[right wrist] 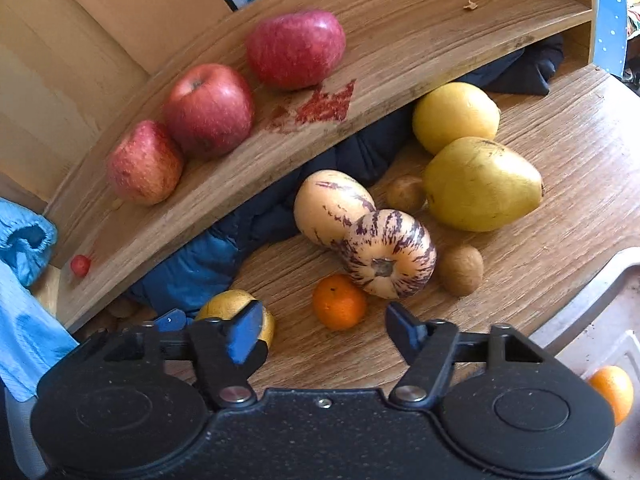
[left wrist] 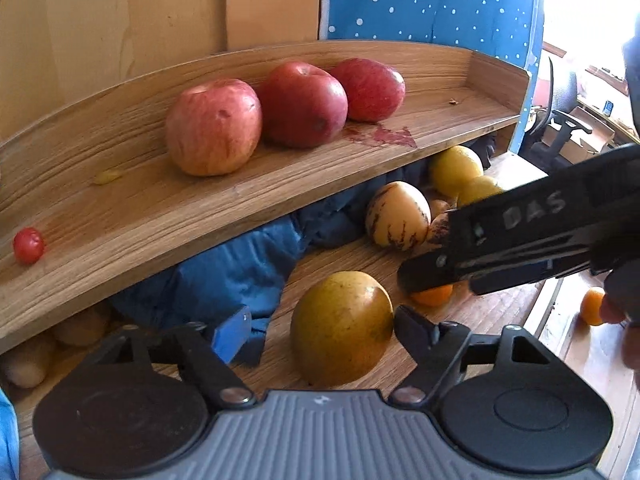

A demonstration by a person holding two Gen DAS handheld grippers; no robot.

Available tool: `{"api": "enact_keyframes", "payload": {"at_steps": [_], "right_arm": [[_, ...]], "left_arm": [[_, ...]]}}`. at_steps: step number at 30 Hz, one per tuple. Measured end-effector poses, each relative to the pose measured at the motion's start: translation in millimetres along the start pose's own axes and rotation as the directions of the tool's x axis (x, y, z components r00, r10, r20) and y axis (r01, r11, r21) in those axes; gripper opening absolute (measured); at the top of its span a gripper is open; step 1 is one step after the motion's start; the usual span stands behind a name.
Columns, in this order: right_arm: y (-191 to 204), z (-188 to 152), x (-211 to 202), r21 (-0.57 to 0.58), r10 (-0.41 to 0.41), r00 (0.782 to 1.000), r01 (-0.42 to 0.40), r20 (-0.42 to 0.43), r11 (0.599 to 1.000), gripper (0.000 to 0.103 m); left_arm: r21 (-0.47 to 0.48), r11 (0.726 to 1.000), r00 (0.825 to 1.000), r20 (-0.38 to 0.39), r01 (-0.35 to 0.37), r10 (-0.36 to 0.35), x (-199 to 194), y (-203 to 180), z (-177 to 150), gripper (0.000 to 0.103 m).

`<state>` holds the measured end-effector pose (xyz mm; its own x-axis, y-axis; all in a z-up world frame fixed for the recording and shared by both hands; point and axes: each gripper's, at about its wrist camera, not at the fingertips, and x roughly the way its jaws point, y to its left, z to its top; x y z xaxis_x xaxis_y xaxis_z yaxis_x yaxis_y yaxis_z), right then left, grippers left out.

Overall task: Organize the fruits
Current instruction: 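Grasp a small orange with the right tool while the left tool grasps a yellow pear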

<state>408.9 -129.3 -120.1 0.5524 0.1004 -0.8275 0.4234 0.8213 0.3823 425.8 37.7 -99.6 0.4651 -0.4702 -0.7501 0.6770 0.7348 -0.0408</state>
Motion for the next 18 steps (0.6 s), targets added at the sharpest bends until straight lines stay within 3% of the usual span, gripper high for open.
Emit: {"api": "enact_keyframes", "payload": {"at_steps": [7, 12, 15, 18], "right_arm": [[-4.2, -2.0, 10.3, 0.040, -0.045, 0.999, 0.044, 0.026, 0.998, 0.045], [-8.5, 0.2, 11.7, 0.059, -0.023, 0.999, 0.021, 0.035, 0.998, 0.045], [-8.6, 0.1, 12.0, 0.058, -0.027, 0.999, 0.025, 0.046, 0.998, 0.037], [-12.2, -4.7, 8.7, 0.047, -0.020, 0.998, 0.017, 0.060, 0.999, 0.034]], "left_arm": [[-0.003, 1.000, 1.000, 0.003, 0.004, -0.004, 2.2, 1.0, 1.3, 0.076], [-0.018, 1.000, 1.000, -0.011, 0.025, -0.026, 3.7, -0.2, 1.5, 0.068], [-0.037, 0.998, 0.998, -0.035, 0.045, -0.046, 6.5, 0.5, 1.6, 0.061], [-0.079, 0.995, 0.997, -0.047, 0.057, -0.060, 5.7, 4.9, 1.1, 0.060]]}}
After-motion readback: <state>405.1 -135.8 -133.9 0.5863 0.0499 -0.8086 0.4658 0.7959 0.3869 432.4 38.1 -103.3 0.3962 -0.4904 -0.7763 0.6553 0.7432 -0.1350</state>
